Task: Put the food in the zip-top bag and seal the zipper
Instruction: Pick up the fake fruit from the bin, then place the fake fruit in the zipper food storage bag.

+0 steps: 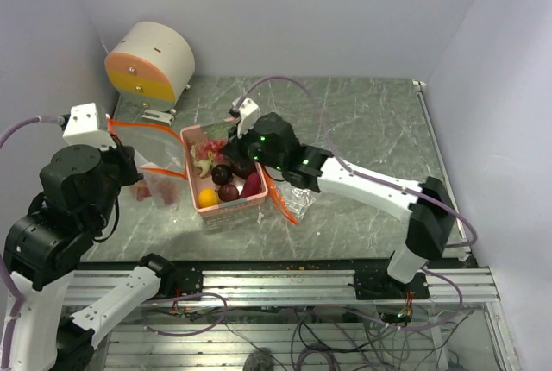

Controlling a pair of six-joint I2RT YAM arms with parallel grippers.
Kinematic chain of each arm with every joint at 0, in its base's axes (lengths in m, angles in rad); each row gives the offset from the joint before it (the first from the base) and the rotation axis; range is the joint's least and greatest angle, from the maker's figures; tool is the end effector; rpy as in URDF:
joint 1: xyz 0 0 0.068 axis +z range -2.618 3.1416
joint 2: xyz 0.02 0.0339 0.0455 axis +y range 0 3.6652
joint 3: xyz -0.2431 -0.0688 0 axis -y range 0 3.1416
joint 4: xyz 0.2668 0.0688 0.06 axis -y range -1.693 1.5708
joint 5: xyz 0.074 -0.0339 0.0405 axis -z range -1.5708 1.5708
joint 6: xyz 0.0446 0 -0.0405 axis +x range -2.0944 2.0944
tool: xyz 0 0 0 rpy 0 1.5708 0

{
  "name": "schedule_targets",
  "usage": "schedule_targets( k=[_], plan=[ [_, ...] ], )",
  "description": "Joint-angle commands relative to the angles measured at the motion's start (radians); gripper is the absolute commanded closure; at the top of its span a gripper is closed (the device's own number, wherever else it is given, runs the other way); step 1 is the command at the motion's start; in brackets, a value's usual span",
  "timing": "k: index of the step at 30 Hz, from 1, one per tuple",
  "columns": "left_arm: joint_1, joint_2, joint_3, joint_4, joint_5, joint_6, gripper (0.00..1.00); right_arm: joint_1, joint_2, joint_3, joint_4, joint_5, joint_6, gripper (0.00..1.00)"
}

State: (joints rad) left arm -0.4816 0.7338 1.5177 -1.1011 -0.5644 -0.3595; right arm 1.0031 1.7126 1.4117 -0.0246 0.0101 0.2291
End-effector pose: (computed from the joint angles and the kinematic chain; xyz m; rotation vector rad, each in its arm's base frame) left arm 0.0927 -0.0215 0.4723 -0.2672 1.8183 -0.0558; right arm 0.2366 0.3702 0.2945 -0.7419 1.8394 0.8146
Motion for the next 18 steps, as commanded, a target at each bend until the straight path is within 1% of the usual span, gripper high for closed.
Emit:
schedule_targets(
  k=[1, 5, 10, 15, 18],
  plan=[
    [0.001, 0.032, -0.002, 0.167, 0.163, 0.002, 0.93, -0.033, -0.099, -0.075, 0.108, 0.042, 0.054, 1.00],
    [0.001, 0.036, -0.065, 0.283, 0.264, -0.007, 0.93, -0.076, -0.196, -0.117, 0.142, 0.046, 0.076, 1.00],
    [0.001, 0.025, -0.222, 0.411, 0.348, -0.031, 0.93, -0.123, -0.299, -0.114, 0.130, 0.035, 0.073, 1.00],
    [0.001, 0.013, -0.400, 0.542, 0.360, -0.073, 0.93, -0.137, -0.375, -0.099, 0.113, 0.017, 0.069, 1.00],
    [0.001, 0.031, -0.483, 0.605, 0.341, -0.096, 0.93, -0.138, -0.402, -0.105, 0.123, -0.042, 0.091, 1.00]
  ],
)
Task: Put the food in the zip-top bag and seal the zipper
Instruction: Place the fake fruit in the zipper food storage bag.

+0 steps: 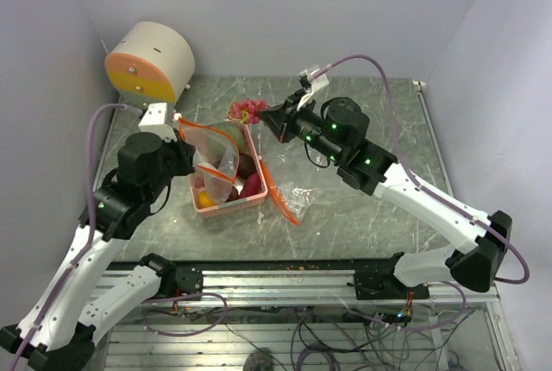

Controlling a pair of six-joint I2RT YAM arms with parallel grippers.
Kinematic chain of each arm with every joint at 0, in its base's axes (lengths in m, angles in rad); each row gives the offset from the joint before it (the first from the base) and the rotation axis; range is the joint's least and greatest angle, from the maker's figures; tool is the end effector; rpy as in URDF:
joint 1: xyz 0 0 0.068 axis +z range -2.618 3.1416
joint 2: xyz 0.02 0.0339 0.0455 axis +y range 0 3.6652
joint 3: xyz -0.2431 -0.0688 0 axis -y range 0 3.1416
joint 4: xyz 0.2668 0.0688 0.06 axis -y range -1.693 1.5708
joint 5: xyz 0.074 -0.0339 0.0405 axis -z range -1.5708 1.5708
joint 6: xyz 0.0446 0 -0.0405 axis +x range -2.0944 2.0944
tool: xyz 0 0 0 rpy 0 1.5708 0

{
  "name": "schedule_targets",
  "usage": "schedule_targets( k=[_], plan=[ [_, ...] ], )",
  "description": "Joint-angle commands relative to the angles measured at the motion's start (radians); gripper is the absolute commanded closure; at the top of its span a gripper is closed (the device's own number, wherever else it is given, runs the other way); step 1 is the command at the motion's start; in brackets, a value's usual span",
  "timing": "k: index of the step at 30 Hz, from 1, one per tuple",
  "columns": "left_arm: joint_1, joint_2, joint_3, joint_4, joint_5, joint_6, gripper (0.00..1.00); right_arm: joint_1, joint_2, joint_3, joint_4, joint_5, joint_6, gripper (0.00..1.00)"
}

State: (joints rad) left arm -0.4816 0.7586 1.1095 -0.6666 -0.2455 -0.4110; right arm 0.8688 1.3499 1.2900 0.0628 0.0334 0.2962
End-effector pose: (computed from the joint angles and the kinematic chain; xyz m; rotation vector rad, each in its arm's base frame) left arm 0.1689 -0.0761 0.3924 -0.1022 1.8917 -0.3808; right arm 0.2305 0.2703 0.3950 -0.4363 1.5792 0.8809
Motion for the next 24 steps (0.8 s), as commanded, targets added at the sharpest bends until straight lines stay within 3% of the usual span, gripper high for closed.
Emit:
schedule_targets(
  k=[1, 7, 14, 18, 24],
  plan=[
    [0.002, 0.015, -0.093, 0.182, 0.015, -0.049, 0.93, -0.002, -0.045, 0.008, 0.047, -0.094, 0.038, 1.00],
    [0.001, 0.048, -0.138, 0.215, 0.005, -0.058, 0.93, -0.013, -0.072, -0.100, 0.209, -0.251, 0.198, 1.00],
    [0.001, 0.024, -0.176, 0.206, 0.006, -0.066, 0.93, -0.065, 0.015, -0.265, 0.610, -0.475, 0.500, 1.00],
    [0.001, -0.005, -0.188, 0.188, -0.015, -0.061, 0.93, -0.067, 0.103, -0.272, 0.793, -0.577, 0.633, 1.00],
    [0.001, -0.022, -0.194, 0.180, 0.005, -0.065, 0.93, -0.064, 0.210, -0.264, 0.931, -0.619, 0.762, 1.00]
  ],
)
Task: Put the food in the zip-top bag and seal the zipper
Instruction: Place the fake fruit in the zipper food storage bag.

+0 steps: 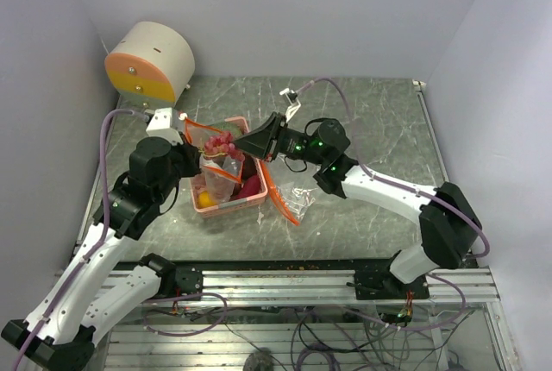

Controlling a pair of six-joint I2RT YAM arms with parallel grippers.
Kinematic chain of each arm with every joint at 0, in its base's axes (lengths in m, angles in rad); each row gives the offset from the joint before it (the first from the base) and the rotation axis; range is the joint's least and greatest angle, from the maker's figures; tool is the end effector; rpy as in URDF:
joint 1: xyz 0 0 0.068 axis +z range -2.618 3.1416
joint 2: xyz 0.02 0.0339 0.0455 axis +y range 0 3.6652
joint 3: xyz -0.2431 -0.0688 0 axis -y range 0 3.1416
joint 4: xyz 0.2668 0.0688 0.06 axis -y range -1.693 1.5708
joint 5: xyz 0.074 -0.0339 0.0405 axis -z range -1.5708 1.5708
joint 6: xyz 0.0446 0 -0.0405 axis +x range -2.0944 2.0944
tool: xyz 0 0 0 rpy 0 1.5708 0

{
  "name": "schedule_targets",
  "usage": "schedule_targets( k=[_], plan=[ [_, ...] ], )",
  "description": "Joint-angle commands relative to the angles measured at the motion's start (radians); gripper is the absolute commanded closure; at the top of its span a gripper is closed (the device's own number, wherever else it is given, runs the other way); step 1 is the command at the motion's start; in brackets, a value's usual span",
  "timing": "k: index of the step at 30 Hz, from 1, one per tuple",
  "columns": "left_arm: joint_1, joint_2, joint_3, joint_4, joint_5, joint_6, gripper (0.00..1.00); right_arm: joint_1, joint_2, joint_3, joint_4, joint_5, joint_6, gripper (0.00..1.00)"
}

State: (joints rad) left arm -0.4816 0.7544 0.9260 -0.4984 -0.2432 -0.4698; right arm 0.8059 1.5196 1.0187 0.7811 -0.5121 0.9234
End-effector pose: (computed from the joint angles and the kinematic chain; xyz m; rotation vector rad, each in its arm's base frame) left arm 0.1881 -0.0862 0.3470 -0.1554 1.9030 -0.4179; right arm 0.2466 0.2885 0.3120 -0.4274 1.5095 1.7494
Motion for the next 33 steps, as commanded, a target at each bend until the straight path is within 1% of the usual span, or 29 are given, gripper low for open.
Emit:
schedule_targets(
  k=[1, 5, 12, 16, 20, 22, 24, 26, 27, 28, 31, 32, 33],
  plan=[
    [0.002, -0.023, -0.013, 0.014, 0.000, -0.006, 0.93, 0.000, 0.056, 0.007, 0.234, -0.078, 0.155, 1.00],
    [0.001, -0.039, -0.011, 0.016, 0.001, -0.002, 0.93, 0.007, 0.096, 0.009, 0.220, -0.059, 0.159, 1.00],
    [0.001, -0.088, -0.011, 0.043, 0.089, -0.019, 0.93, 0.024, 0.144, 0.012, 0.059, 0.046, 0.066, 1.00],
    [0.001, -0.102, -0.007, 0.038, 0.152, -0.029, 0.93, 0.054, 0.136, 0.074, -0.156, 0.177, -0.087, 1.00],
    [0.001, -0.106, 0.004, 0.021, 0.196, -0.036, 0.93, 0.124, 0.120, 0.147, -0.372, 0.389, -0.254, 1.00],
    [0.001, -0.108, 0.011, 0.018, 0.199, -0.036, 0.93, 0.147, 0.132, 0.189, -0.477, 0.468, -0.320, 1.00],
    [0.002, -0.107, 0.017, 0.018, 0.206, -0.039, 0.93, 0.154, 0.154, 0.227, -0.543, 0.508, -0.346, 1.00],
    [0.002, -0.101, 0.026, 0.010, 0.208, -0.037, 0.93, 0.154, 0.157, 0.237, -0.562, 0.519, -0.364, 1.00],
    [0.002, -0.097, 0.030, 0.001, 0.200, -0.037, 0.93, 0.155, 0.150, 0.233, -0.562, 0.520, -0.373, 0.92],
    [0.002, -0.093, 0.033, -0.014, 0.181, -0.036, 0.93, 0.156, 0.136, 0.224, -0.557, 0.517, -0.382, 0.81],
    [0.001, -0.079, 0.042, -0.069, 0.091, -0.035, 0.93, 0.157, 0.086, 0.199, -0.555, 0.516, -0.421, 0.59],
    [0.001, -0.075, 0.043, -0.088, 0.056, -0.037, 0.93, 0.158, 0.072, 0.201, -0.572, 0.519, -0.435, 0.54],
    [0.001, -0.067, 0.046, -0.110, 0.021, -0.040, 0.93, 0.159, 0.058, 0.207, -0.595, 0.525, -0.450, 0.52]
  ],
)
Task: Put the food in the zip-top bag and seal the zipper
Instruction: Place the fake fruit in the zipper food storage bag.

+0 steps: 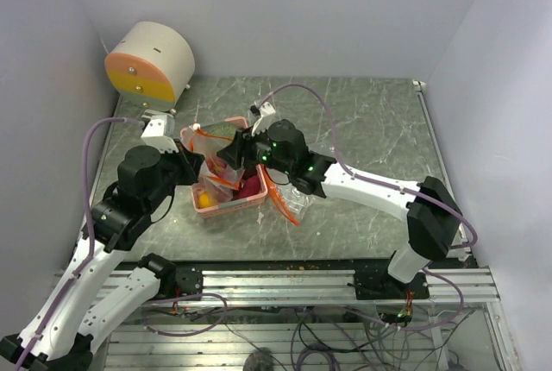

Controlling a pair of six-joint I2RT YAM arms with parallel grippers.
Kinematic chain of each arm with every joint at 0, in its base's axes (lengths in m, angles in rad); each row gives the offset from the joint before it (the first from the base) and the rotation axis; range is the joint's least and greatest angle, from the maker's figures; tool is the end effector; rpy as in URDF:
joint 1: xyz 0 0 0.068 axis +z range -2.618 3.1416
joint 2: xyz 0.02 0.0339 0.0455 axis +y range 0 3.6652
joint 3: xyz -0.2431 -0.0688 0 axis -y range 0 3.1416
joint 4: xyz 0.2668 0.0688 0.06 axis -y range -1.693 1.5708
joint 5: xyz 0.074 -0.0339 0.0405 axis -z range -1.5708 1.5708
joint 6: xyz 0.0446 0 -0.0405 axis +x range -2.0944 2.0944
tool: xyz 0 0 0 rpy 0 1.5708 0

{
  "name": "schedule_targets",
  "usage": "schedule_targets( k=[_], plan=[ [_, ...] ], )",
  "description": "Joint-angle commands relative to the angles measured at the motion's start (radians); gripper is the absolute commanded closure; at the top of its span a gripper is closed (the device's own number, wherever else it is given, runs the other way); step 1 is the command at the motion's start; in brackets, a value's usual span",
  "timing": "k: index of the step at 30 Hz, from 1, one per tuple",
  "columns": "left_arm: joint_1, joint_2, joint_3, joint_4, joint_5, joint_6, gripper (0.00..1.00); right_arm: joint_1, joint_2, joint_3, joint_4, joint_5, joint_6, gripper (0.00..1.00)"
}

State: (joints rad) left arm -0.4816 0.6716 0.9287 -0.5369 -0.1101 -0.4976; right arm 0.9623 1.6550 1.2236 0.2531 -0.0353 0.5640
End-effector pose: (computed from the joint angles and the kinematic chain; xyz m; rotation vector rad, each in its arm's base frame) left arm 0.1673 -0.0819 0.3580 -0.0934 1.8866 -0.5766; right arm 0.2414 0.3493 0.2777 -0.4020 1.8504 1.1181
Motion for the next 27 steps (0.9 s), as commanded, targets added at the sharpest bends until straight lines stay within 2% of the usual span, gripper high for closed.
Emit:
schedule_targets(
  k=[1, 4, 8, 12, 20, 22, 23, 25, 26, 27],
  plan=[
    [0.001, 0.026, 0.052, -0.105, -0.144, -0.016, 0.93, 0.004, -0.097, 0.004, -0.094, 0.057, -0.108, 0.51],
    [0.001, 0.052, 0.076, -0.151, -0.183, -0.018, 0.93, 0.006, -0.148, -0.015, -0.114, 0.078, -0.129, 0.50],
    [0.002, 0.044, 0.078, -0.137, -0.160, -0.021, 0.93, 0.008, -0.188, -0.016, -0.163, 0.097, -0.148, 0.49],
    [0.001, 0.038, 0.084, -0.125, -0.151, -0.023, 0.93, 0.008, -0.155, 0.010, -0.260, 0.107, -0.144, 0.49],
    [0.001, 0.038, 0.101, -0.108, -0.123, -0.033, 0.93, 0.008, -0.075, 0.022, -0.279, 0.026, -0.116, 0.49],
    [0.001, 0.040, 0.108, -0.106, -0.113, -0.035, 0.93, 0.008, -0.056, 0.035, -0.274, 0.016, -0.116, 0.55],
    [0.001, 0.040, 0.113, -0.106, -0.110, -0.035, 0.93, 0.007, -0.045, 0.045, -0.273, 0.009, -0.118, 0.62],
    [0.001, 0.039, 0.120, -0.111, -0.106, -0.034, 0.93, 0.007, -0.026, 0.078, -0.289, 0.005, -0.129, 0.83],
    [0.002, 0.039, 0.125, -0.117, -0.103, -0.029, 0.93, 0.007, -0.019, 0.100, -0.307, 0.009, -0.139, 0.97],
    [0.002, 0.041, 0.137, -0.131, -0.109, -0.020, 0.93, 0.007, -0.018, 0.127, -0.340, 0.023, -0.152, 1.00]
  ],
)
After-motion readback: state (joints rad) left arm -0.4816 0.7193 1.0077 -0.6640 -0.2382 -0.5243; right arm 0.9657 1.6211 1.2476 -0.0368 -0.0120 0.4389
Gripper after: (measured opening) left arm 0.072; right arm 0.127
